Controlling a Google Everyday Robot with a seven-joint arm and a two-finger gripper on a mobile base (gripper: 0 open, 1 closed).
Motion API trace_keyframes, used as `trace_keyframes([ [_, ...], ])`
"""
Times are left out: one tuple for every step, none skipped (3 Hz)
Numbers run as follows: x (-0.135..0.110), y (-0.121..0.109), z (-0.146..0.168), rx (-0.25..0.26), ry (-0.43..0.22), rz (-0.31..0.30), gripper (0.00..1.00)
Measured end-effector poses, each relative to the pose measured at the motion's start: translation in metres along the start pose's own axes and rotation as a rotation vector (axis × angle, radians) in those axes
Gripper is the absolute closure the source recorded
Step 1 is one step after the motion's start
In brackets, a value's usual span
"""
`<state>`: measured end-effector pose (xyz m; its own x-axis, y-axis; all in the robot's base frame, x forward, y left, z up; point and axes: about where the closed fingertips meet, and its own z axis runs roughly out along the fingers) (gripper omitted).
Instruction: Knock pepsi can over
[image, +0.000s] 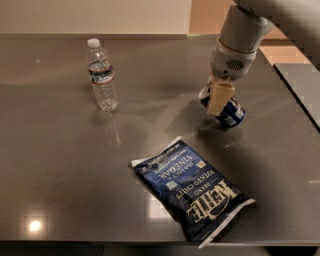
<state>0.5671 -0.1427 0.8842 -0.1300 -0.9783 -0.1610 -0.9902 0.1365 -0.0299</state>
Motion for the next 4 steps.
trace_keyframes([
  [0.001,-0.002,0.012,-0.015,0.05,-0.034,0.37],
  [0.001,-0.007,0.02,-0.023,0.084,-0.059,0.13],
  [0.0,-0.009,0.025,-0.027,0.096,-0.073,0.0],
  [0.0,-0.009,0.025,-0.027,0.096,-0.073,0.0],
])
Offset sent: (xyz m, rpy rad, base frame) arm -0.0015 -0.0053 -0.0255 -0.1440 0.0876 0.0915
